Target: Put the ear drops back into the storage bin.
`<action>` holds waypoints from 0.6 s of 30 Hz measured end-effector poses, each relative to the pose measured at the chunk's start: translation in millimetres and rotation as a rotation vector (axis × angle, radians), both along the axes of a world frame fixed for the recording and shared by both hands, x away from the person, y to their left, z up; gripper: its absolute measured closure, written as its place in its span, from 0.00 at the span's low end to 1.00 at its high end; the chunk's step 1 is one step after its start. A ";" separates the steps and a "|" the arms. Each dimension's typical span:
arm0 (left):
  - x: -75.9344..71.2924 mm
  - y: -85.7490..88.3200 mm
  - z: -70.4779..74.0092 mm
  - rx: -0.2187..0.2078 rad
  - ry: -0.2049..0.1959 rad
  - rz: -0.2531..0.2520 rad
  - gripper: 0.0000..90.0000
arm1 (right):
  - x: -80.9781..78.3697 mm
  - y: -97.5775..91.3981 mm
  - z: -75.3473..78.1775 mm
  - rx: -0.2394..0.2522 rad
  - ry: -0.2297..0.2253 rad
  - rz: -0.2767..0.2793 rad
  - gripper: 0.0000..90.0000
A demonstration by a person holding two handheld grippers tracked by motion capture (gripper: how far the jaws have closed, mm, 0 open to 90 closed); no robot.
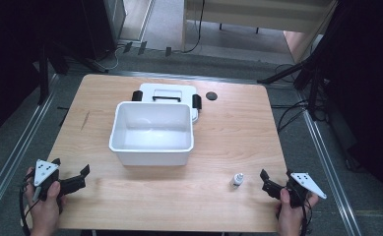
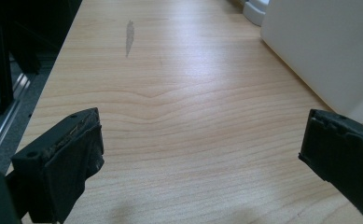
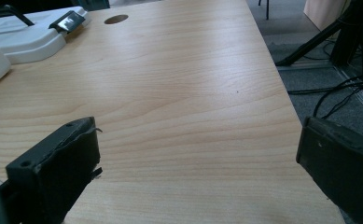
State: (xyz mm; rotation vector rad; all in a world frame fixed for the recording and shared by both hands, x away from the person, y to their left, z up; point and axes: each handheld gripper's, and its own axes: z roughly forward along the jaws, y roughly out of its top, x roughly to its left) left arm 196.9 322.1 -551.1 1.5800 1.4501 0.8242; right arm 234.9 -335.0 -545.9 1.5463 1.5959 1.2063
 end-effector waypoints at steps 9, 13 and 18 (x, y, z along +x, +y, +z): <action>-0.1 -0.7 0.1 0.010 -0.050 0.031 0.00 | -1.9 5.3 0.0 -0.050 0.006 0.064 0.04; -0.6 -4.7 0.1 0.053 -0.050 0.044 0.04 | -3.7 5.8 0.0 -0.064 0.037 0.137 0.02; 0.1 3.5 0.2 -0.016 -0.049 0.081 0.05 | -11.7 7.4 7.2 -0.077 0.059 0.194 0.02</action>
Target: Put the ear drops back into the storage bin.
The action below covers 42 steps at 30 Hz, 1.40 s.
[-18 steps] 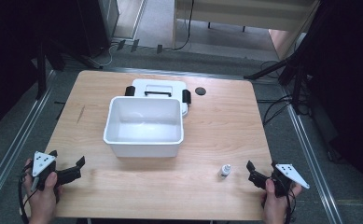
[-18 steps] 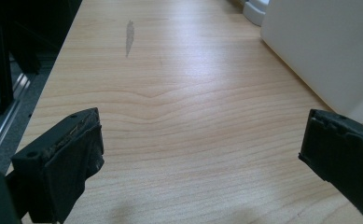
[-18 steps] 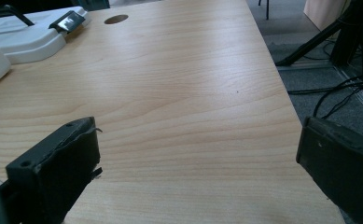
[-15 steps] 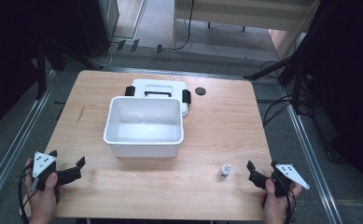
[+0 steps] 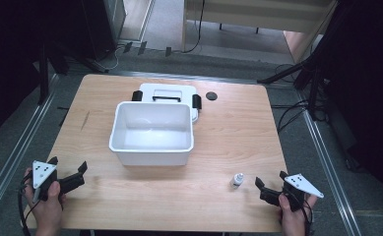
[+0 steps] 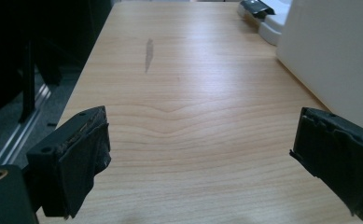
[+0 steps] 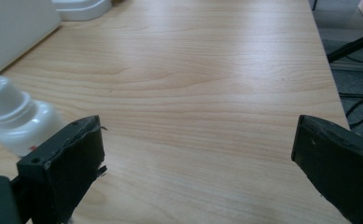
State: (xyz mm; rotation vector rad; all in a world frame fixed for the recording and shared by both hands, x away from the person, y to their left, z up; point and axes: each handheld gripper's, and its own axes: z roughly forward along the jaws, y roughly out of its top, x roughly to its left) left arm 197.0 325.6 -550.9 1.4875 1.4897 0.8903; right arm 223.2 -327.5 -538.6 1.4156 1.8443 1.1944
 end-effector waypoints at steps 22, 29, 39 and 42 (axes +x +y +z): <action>13.5 -5.0 -0.5 0.035 0.125 -0.042 0.00 | 2.4 31.4 60.8 -0.374 0.235 0.405 0.07; 14.2 -5.6 -0.6 0.036 0.130 -0.049 0.00 | 19.3 43.5 75.0 -0.506 0.384 0.487 0.11; 14.8 -6.6 -0.7 0.047 0.139 -0.054 0.00 | 35.9 61.7 83.8 -0.596 0.512 0.605 0.29; 15.1 -6.7 -0.7 0.048 0.141 -0.055 0.00 | 43.1 68.5 84.3 -0.626 0.519 0.650 0.38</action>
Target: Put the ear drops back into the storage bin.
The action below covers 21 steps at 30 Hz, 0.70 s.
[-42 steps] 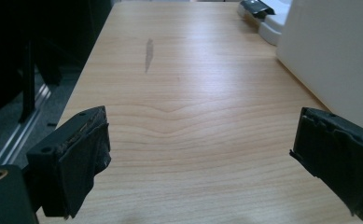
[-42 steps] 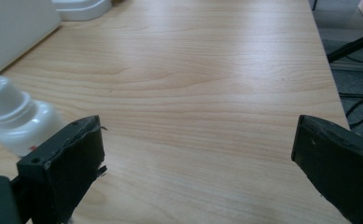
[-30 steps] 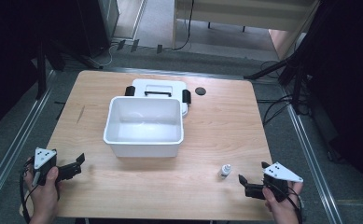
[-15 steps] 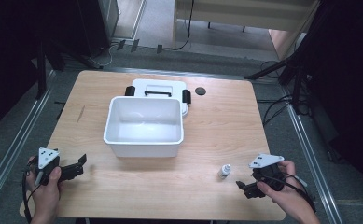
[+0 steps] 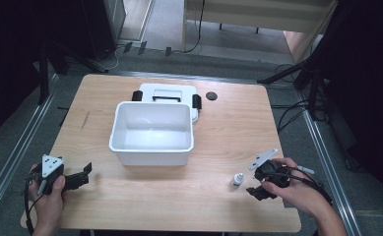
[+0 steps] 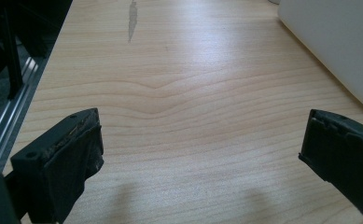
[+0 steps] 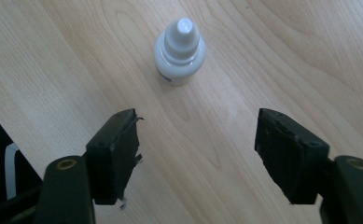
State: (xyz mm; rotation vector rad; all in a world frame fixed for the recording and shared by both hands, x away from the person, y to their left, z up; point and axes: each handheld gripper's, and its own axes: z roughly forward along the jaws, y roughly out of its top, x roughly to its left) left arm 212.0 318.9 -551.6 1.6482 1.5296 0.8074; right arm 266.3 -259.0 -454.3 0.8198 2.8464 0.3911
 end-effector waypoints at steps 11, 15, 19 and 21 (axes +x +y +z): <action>1.8 -0.2 -0.3 0.004 0.015 0.015 0.00 | 9.5 20.4 0.2 -0.061 0.105 0.027 0.02; 1.9 0.1 -0.2 0.001 0.017 0.016 0.00 | 11.9 26.1 0.9 -0.045 0.123 0.032 0.02; 1.9 0.2 -0.2 0.000 0.018 0.013 0.00 | 14.9 36.2 -1.9 -0.067 0.092 0.047 0.16; 1.9 0.3 -0.3 -0.002 0.017 0.013 0.00 | 17.6 39.4 -3.0 -0.070 0.095 0.043 0.23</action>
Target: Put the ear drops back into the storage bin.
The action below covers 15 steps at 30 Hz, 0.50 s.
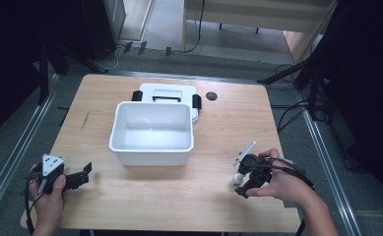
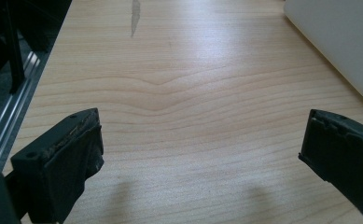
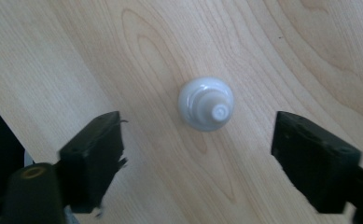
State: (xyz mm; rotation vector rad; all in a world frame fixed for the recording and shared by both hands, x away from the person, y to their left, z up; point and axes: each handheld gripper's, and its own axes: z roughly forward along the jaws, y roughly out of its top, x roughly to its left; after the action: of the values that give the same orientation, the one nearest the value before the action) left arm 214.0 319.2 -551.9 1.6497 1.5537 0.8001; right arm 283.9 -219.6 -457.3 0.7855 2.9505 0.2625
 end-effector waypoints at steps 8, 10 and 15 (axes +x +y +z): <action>0.2 0.2 0.1 0.002 0.004 -0.007 0.00 | 7.5 7.0 0.1 0.003 0.027 0.018 0.52; 0.3 0.1 0.1 0.002 0.004 -0.007 0.00 | 10.0 7.0 1.2 0.012 0.043 0.023 0.57; 0.5 -0.3 -0.1 0.001 0.004 -0.006 0.00 | 11.7 8.3 1.4 -0.004 0.052 0.029 0.63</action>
State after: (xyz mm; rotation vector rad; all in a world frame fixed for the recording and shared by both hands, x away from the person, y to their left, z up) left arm 214.5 318.9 -552.0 1.6570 1.5502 0.7949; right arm 295.6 -211.3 -455.9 0.7616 3.0121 0.2409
